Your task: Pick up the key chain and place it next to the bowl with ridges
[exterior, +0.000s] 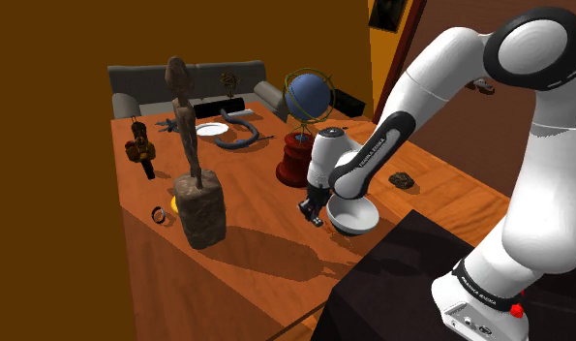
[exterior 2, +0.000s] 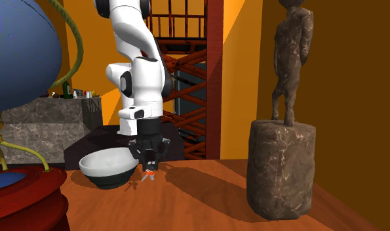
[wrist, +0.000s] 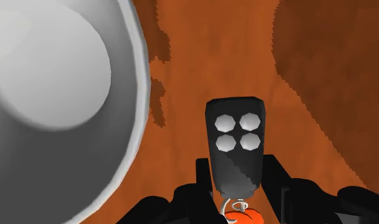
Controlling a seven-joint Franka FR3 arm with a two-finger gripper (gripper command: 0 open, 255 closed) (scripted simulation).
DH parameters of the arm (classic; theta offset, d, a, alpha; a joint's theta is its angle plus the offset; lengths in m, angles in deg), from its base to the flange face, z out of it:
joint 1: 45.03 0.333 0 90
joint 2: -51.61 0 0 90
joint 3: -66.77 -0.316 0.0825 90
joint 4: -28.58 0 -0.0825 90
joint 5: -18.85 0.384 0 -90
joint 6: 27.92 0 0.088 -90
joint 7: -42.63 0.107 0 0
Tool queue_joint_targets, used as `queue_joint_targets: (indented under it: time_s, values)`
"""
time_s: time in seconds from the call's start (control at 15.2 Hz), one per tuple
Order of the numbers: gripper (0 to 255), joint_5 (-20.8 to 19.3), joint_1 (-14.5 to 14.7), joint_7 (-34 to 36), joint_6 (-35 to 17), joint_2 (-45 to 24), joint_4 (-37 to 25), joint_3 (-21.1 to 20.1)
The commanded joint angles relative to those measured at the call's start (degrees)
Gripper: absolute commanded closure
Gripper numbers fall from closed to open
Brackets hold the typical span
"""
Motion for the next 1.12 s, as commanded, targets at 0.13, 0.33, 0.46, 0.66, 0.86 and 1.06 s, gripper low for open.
queue_joint_targets:
  time_s: [0.13, 0.33, 0.46, 0.66, 0.86, 1.06]
  values:
    - [255, -2.1, 1.6, 1.6, -2.5, -3.4, -0.9, 2.0]
    - [255, -3.4, 2.8, 2.7, -4.3, -6.0, -1.7, 3.6]
    - [255, -4.1, 3.6, 3.3, -5.5, -7.7, -2.4, 4.6]
    - [255, -4.6, 4.2, 3.7, -6.3, -8.9, -2.8, 5.2]
    - [255, -4.6, 4.2, 3.7, -6.3, -8.9, -2.8, 5.2]
    - [0, -4.5, 4.2, 3.7, -6.2, -9.0, -3.0, 5.2]
